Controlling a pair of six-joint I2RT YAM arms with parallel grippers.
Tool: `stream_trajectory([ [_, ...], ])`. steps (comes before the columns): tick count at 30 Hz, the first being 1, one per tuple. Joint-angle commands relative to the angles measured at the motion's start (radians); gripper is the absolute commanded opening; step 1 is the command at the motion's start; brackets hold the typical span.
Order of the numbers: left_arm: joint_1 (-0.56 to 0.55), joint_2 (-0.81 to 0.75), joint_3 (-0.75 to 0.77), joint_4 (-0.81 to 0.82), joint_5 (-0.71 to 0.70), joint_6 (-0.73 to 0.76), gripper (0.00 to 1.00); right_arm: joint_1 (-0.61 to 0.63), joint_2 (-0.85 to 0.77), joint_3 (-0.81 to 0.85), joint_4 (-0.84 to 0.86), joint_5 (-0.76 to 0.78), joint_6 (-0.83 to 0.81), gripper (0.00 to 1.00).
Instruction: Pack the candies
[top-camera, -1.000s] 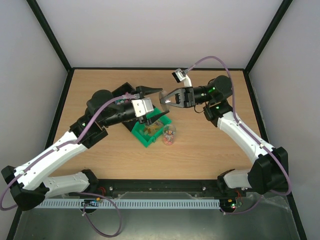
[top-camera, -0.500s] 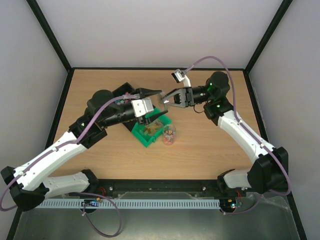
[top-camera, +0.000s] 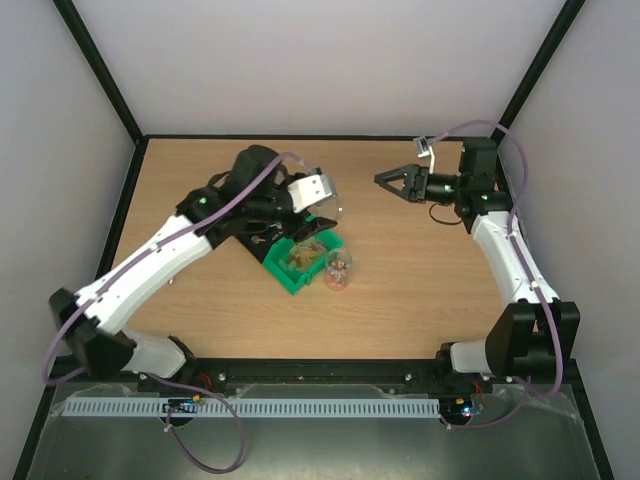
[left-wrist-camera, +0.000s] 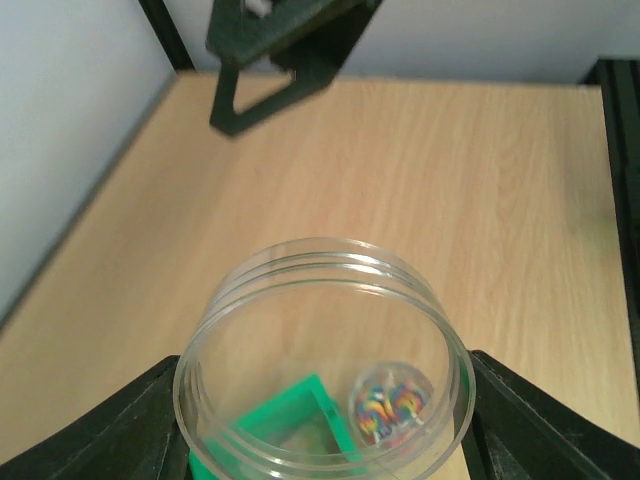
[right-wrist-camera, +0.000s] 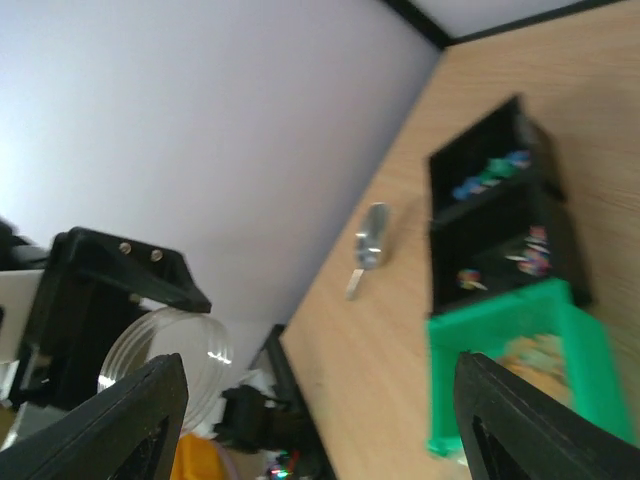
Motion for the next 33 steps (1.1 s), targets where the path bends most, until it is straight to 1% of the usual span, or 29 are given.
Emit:
stream_trajectory([
  [1, 0.002, 0.144, 0.109, -0.295, -0.007, -0.014, 0.58, -0.037, 0.014, -0.012, -0.408, 0.152, -0.368, 0.76],
  [5, -0.011, 0.264, 0.193, -0.407, -0.040, -0.017, 0.57, -0.037, -0.010, -0.115, -0.443, 0.233, -0.461, 0.83],
  [7, -0.022, 0.313, 0.211, -0.442, -0.055, -0.025, 0.57, -0.038, -0.017, -0.150, -0.458, 0.247, -0.497, 0.87],
  [8, -0.032, 0.338, 0.218, -0.461, -0.067, -0.031, 0.57, -0.037, -0.021, -0.164, -0.465, 0.251, -0.515, 0.91],
  [10, -0.050, 0.383, 0.230, -0.490, -0.081, -0.040, 0.57, -0.037, -0.028, -0.199, -0.478, 0.262, -0.551, 0.94],
  [13, -0.081, 0.460, 0.251, -0.531, -0.113, -0.047, 0.57, -0.037, -0.047, -0.265, -0.458, 0.256, -0.573, 0.95],
  [19, -0.109, 0.559, 0.322, -0.566, -0.159, -0.072, 0.57, -0.035, -0.050, -0.375, -0.378, 0.258, -0.574, 0.96],
  [23, -0.122, 0.601, 0.380, -0.604, -0.186, -0.073, 0.57, -0.035, -0.036, -0.393, -0.366, 0.257, -0.583, 0.96],
  [33, -0.151, 0.658, 0.432, -0.660, -0.257, -0.072, 0.57, -0.036, -0.025, -0.398, -0.352, 0.251, -0.581, 0.96],
])
